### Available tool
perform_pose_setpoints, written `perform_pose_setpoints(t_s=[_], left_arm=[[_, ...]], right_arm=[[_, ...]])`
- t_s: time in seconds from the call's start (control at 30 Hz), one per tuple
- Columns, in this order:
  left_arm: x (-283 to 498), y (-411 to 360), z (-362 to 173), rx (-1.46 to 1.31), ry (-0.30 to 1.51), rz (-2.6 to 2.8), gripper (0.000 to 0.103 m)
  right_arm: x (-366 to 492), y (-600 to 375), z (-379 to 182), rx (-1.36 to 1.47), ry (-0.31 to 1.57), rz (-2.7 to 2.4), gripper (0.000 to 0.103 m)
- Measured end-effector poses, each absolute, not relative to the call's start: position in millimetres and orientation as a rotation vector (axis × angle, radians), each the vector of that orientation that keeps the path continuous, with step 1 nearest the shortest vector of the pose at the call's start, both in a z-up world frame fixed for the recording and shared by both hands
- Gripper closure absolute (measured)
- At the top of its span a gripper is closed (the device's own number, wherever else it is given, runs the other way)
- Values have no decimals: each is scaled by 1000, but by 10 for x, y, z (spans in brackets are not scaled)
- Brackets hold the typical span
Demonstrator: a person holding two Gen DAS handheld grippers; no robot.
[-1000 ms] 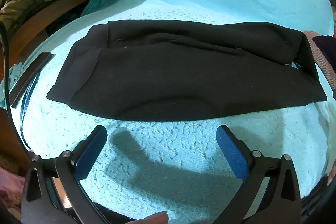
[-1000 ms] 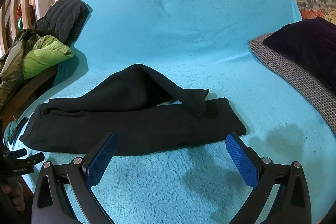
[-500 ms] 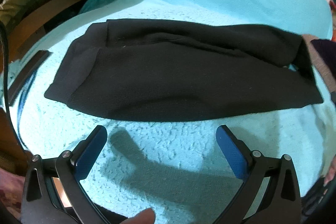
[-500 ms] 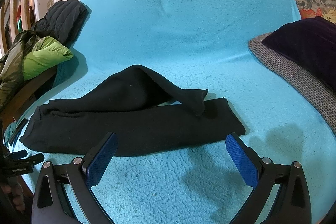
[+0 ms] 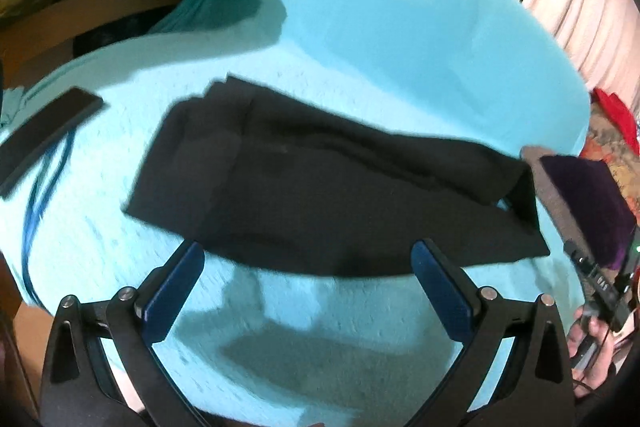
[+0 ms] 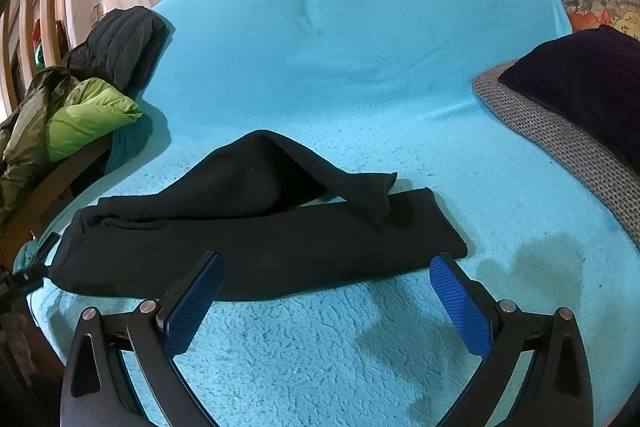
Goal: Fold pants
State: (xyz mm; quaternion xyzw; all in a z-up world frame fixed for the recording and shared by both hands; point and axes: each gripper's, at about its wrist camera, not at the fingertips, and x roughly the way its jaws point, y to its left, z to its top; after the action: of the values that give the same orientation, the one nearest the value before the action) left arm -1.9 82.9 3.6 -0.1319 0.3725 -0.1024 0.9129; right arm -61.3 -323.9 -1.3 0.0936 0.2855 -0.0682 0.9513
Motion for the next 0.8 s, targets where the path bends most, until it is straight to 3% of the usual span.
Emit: perform_pose_setpoints(t_s=[0.33, 0.63, 0.8], left_arm=[[334, 1322, 313, -198, 782, -122, 0], [709, 2006, -264, -742, 949, -332, 0], [814, 1947, -366, -785, 994, -393, 0]], right_arm=[[-612, -3237, -16, 193, 580, -132, 0], [-598, -3201, -20, 179, 585, -127, 0], [-585, -3171, -18, 171, 587, -126, 0]])
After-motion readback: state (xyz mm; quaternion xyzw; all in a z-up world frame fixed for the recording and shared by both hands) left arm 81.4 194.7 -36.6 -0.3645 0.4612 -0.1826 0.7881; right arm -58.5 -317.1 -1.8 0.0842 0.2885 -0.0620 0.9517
